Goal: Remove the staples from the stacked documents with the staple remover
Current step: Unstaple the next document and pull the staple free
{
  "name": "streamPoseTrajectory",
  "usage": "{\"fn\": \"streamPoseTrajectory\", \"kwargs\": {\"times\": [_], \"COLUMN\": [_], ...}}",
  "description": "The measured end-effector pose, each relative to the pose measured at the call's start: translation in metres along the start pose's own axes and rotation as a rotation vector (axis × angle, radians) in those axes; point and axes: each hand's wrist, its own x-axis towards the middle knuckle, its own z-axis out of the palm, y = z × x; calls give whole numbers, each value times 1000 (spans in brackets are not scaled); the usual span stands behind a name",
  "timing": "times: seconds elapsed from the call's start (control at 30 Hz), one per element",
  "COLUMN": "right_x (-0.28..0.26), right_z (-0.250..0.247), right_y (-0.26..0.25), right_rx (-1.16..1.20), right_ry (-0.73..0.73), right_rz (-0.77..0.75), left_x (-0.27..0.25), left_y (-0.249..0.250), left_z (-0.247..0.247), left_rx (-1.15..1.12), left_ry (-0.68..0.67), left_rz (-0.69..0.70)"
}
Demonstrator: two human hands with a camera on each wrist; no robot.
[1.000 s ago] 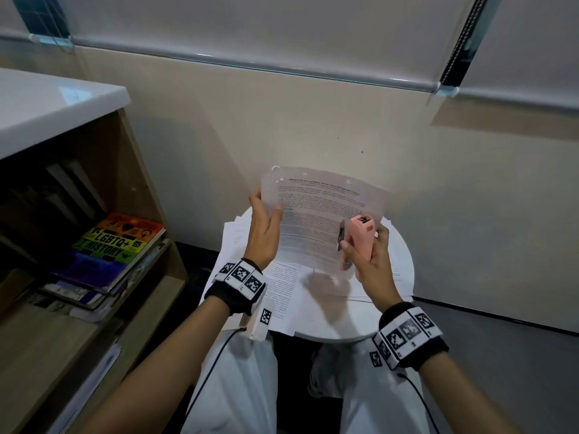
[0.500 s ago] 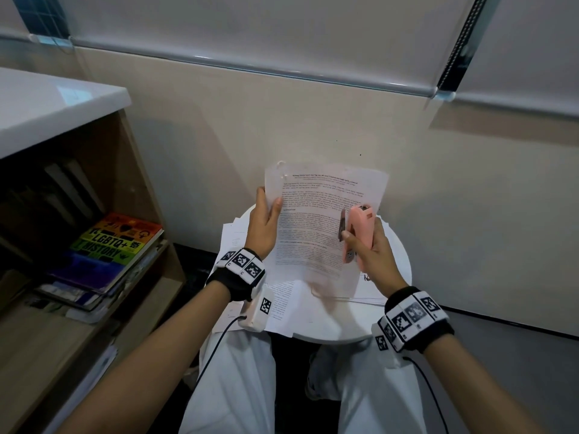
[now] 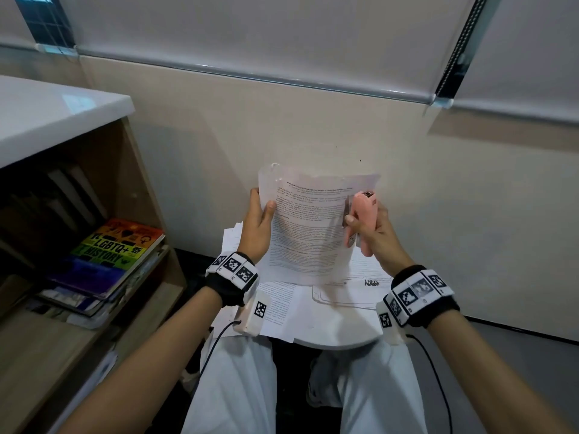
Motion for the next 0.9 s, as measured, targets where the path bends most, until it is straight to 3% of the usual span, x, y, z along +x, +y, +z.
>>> {"fn": "streamPoseTrajectory", "kwargs": {"times": [0.13, 0.33, 0.53, 0.77, 0.9], "right_x": [2, 0, -2, 3, 6], "right_z": [6, 32, 53, 58, 59], "right_y": [-2, -7, 0, 4, 0], "right_rx": [46, 41, 68, 68, 41], "right_ry": [36, 116, 36, 22, 13], "right_rz": [29, -107, -66, 7, 29], "left_x": [2, 2, 2, 7, 9], "left_y": [1, 8, 10, 4, 4], "left_z": [-6, -8, -20, -33, -33], "left_rx": [39, 149, 98, 1, 95], "left_ry": [8, 196, 312, 198, 147], "left_rz": [11, 149, 67, -67, -47]}}
